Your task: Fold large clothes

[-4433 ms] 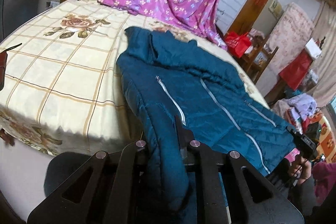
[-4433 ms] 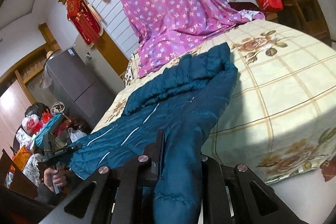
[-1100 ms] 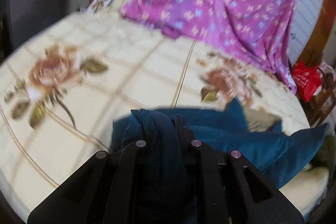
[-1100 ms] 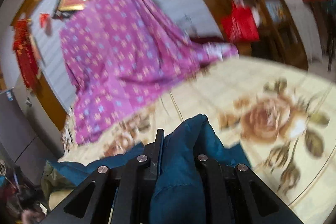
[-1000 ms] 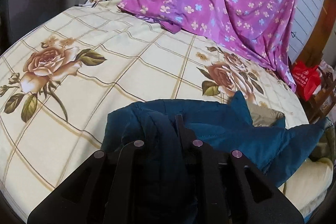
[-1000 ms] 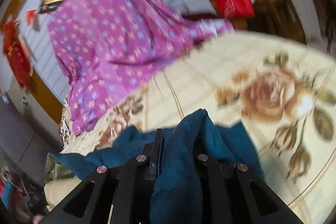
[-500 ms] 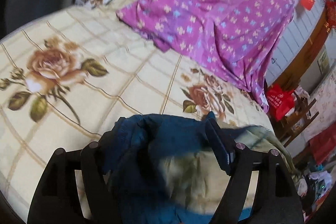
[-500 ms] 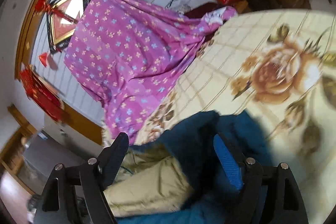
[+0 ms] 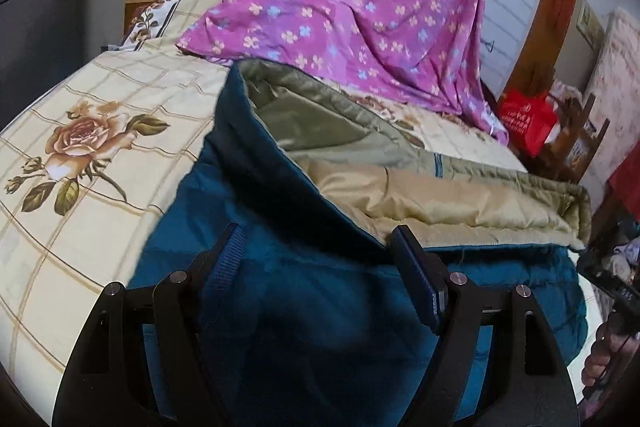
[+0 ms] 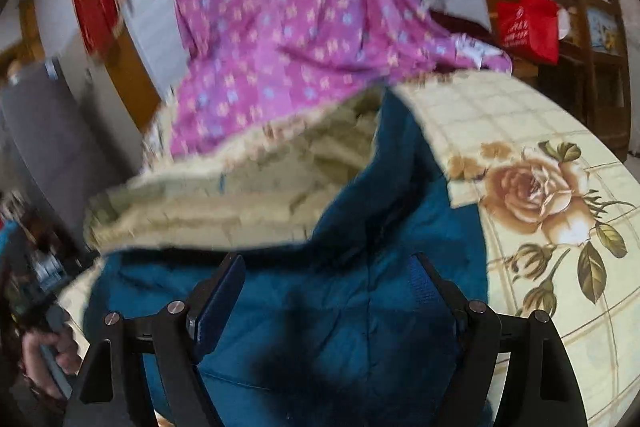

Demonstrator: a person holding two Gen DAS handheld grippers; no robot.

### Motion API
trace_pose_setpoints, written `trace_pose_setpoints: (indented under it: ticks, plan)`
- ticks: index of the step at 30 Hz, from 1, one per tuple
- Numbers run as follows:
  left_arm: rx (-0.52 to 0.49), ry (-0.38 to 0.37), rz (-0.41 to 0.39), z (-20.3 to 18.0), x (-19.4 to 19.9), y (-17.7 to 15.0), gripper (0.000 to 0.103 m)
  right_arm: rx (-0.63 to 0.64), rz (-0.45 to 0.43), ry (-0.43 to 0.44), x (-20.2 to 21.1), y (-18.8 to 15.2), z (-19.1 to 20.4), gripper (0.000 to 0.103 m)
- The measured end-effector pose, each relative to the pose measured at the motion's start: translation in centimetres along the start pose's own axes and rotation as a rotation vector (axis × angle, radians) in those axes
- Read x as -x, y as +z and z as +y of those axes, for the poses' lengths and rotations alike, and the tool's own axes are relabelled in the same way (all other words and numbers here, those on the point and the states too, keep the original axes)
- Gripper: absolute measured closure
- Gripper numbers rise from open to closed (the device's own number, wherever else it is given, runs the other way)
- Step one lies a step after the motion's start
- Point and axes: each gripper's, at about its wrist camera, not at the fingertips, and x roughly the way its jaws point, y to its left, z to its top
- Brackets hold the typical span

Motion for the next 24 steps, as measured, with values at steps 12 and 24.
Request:
trace_pose_setpoints:
  ticks: [12, 24]
  plan:
    - [-0.074, -0.041, -0.010, -3.1, -0.2, 1.4, 0.027, -0.090, 0.018, -0.086, -4.2, 3.4, 0.0, 0.022]
    - [-0.234, 0.281, 0.142, -3.5, -14.0, 7.7, 0.027, -0.108, 0.107, -0.071, -6.7, 5.2, 0.7, 0.009]
